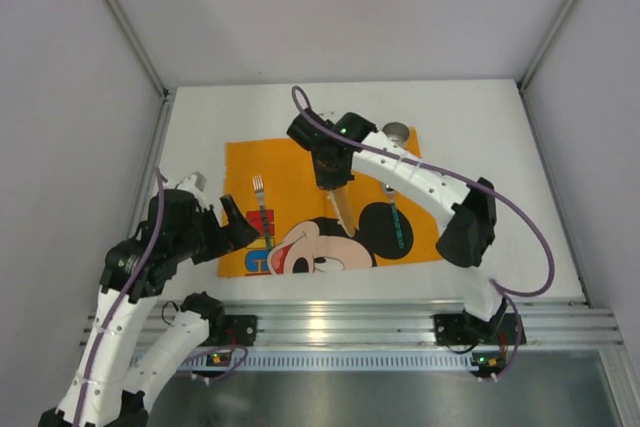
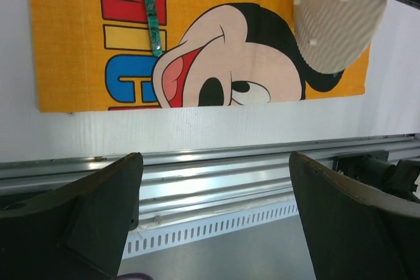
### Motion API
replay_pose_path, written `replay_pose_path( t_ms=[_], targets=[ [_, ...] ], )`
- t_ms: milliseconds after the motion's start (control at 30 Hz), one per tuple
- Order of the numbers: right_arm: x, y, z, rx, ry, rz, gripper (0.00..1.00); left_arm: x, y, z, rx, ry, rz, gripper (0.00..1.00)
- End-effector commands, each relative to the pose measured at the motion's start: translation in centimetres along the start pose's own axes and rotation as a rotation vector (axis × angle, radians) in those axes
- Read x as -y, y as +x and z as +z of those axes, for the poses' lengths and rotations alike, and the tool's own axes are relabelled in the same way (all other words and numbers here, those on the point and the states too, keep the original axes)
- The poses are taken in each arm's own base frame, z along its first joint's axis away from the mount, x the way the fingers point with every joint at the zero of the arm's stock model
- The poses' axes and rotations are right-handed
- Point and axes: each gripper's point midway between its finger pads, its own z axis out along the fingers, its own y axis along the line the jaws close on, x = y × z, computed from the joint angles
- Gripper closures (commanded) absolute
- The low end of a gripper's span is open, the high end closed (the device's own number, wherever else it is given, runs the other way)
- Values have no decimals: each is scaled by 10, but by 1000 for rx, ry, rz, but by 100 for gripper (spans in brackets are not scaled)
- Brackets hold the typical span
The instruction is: Set the dinner table for one person
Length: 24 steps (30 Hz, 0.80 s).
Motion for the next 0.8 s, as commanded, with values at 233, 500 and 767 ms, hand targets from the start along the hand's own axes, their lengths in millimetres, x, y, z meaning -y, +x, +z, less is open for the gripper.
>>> replay_pose_path(
  t_ms=[233,500,767],
  targets=[
    [-42,-16,38,-2,-59,-37,100,-18,16,-30,27,-55,-58,2],
    [-99,23,105,-148,-200,-41,100,-22,15,-36,39,-81,-77,2],
    [-133,38,144,-219,-336,-24,100,-30,18,-42,42,-125,-97,2]
  ],
)
